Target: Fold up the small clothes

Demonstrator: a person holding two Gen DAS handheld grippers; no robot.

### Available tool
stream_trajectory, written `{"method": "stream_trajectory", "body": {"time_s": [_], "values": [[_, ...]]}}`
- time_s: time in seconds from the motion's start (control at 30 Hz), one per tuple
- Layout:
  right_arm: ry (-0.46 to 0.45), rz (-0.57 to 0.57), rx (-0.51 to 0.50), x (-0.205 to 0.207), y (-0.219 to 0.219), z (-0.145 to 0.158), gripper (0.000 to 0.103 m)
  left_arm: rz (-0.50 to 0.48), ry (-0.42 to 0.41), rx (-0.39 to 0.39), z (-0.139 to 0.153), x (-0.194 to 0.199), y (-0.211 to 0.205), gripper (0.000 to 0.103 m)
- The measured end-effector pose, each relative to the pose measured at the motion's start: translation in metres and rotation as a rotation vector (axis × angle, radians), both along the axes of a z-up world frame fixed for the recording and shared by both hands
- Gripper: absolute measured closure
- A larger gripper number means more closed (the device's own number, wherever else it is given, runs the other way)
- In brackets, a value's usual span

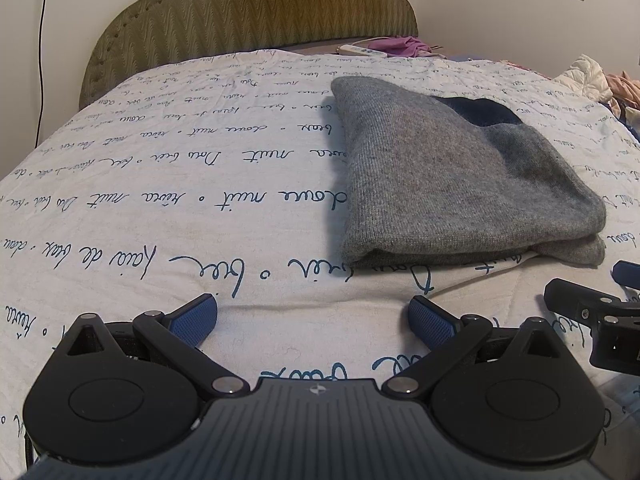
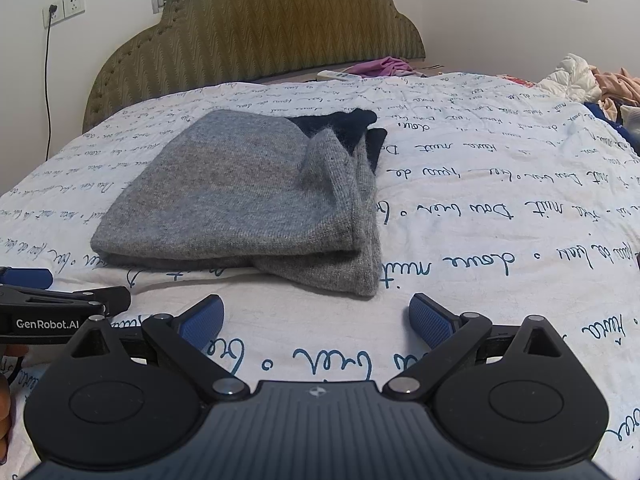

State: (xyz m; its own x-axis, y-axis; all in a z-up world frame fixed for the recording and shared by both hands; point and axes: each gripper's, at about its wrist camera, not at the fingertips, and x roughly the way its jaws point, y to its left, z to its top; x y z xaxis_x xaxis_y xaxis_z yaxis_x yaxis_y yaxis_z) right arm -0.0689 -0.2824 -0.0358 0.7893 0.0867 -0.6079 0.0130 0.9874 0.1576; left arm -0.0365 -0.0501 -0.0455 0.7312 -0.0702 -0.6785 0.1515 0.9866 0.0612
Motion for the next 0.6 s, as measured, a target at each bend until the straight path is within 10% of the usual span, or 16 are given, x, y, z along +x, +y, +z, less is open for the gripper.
{"method": "stream_trajectory", "body": {"time_s": [0.6], "values": [[-0.005,0.021,0.009,-0.0021,0.0037,0.0056,0.003,0.007,0.023,-0.006,0.0046,-0.0025,0.0028,0.0]]}}
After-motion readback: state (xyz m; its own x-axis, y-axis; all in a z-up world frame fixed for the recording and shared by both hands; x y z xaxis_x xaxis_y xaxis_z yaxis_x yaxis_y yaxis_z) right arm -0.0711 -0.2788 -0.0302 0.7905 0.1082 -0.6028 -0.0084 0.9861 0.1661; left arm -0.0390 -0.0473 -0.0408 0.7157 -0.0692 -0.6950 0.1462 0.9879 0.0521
